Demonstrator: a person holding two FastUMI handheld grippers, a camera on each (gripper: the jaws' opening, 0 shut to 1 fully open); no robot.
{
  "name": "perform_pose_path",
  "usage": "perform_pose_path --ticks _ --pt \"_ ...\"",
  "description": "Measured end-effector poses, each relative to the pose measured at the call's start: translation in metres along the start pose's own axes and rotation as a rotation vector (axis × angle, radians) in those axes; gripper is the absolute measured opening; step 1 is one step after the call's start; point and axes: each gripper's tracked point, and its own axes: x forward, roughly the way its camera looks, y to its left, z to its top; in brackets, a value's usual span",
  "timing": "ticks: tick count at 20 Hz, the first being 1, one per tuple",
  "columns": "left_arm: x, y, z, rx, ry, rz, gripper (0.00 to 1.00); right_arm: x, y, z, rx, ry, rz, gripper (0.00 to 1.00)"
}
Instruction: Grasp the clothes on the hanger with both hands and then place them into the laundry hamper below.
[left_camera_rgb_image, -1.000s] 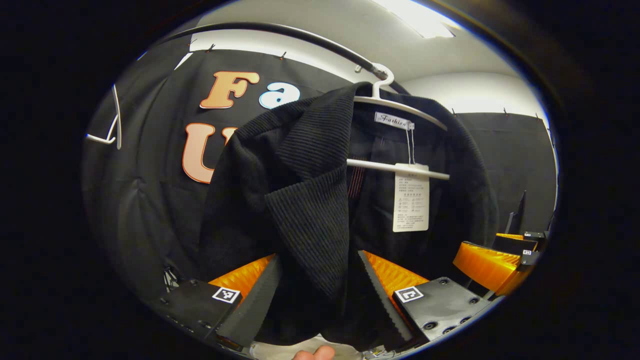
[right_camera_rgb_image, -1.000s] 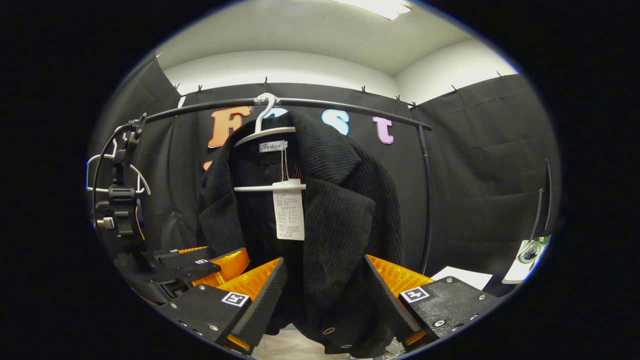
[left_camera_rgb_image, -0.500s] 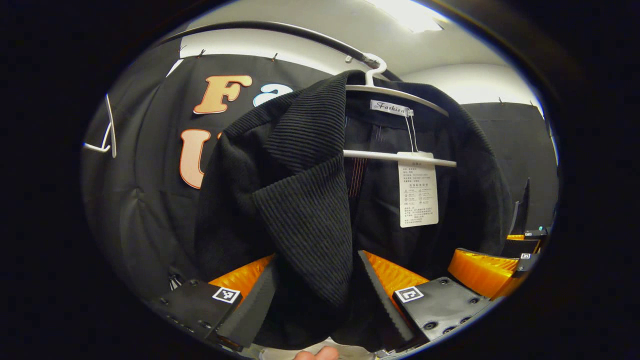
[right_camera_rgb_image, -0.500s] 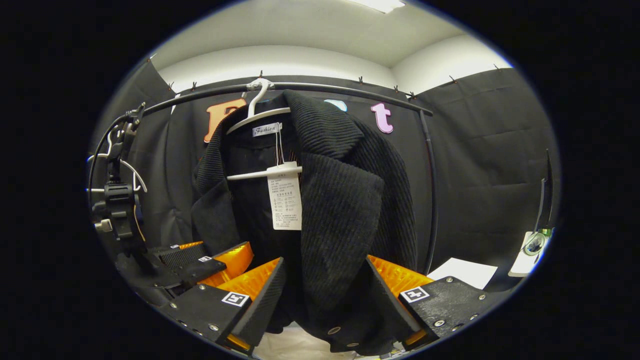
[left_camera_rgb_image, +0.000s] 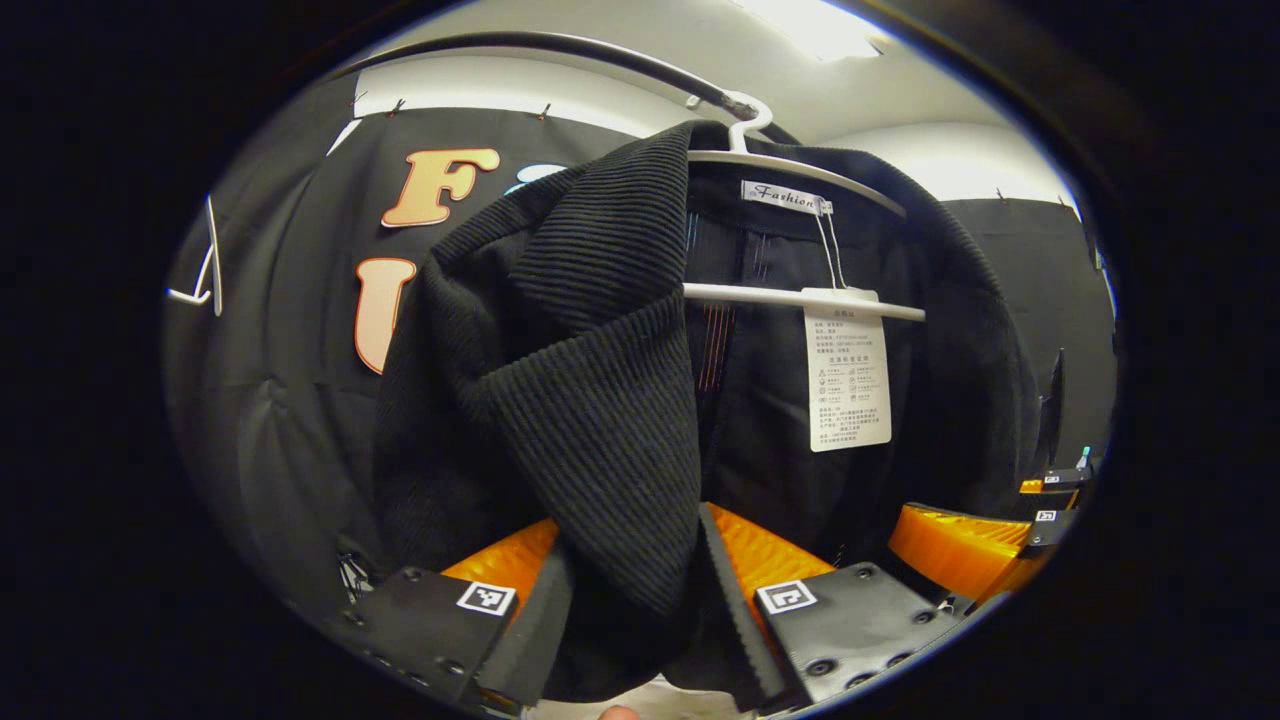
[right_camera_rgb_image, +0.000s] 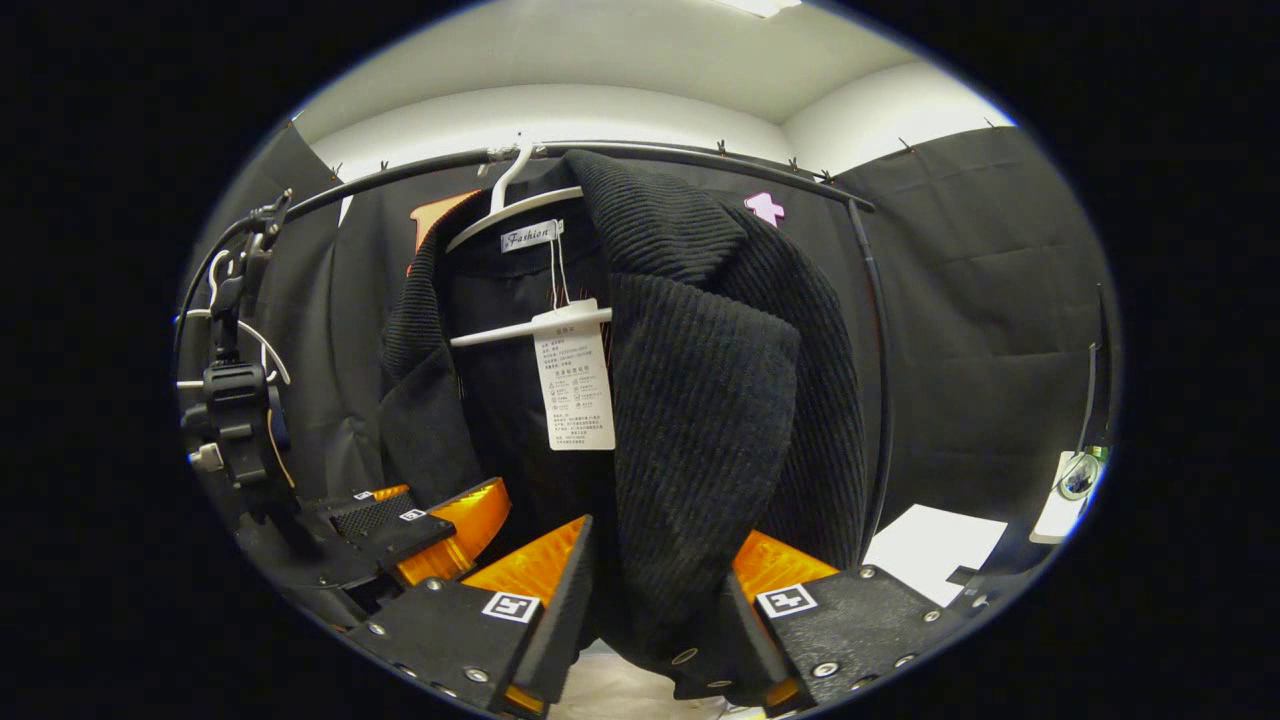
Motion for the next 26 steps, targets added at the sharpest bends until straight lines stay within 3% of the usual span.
perform_pose_path --ticks 1,3,6,8,9,10,15,17,18,26 --pt "0.001 0.0 0.001 0.005 -0.003 -0.003 0.63 0.002 0.0 -0.001 0.0 0.001 -0.001 0.61" --pt "0.0 -0.005 0.001 0.012 -0.004 -0.029 0.49 0.006 -0.003 -0.003 -0.009 -0.003 -0.016 0.41" --pt "-0.002 -0.007 0.002 0.005 -0.008 -0.049 0.27 0.01 -0.006 -0.006 -0.015 -0.006 -0.03 0.2" --pt "-0.004 -0.007 0.005 0.01 -0.017 -0.061 0.29 0.011 -0.003 -0.007 -0.017 -0.003 -0.015 0.07" --pt "-0.004 -0.003 0.004 0.013 -0.016 -0.036 0.19 0.01 -0.005 -0.007 -0.025 -0.008 -0.016 0.06" --pt "-0.004 -0.007 0.003 0.013 -0.011 -0.057 0.09 0.009 -0.006 -0.007 -0.037 -0.012 -0.017 0.04" --pt "-0.013 -0.004 0.014 0.052 -0.031 -0.034 0.12 0.003 -0.013 -0.005 -0.08 -0.031 -0.04 0.0" --pt "-0.017 0.004 0.022 0.099 -0.051 0.01 0.06 -0.001 -0.019 0.001 -0.079 -0.052 -0.059 0.0" --pt "-0.018 0.008 0.027 0.113 -0.059 0.031 0.09 -0.005 -0.025 0.006 -0.081 -0.066 -0.075 0.0" --pt "-0.028 0.036 0.079 0.11 -0.136 0.106 0.09 -0.038 -0.062 0.074 -0.118 -0.188 -0.159 0.0"
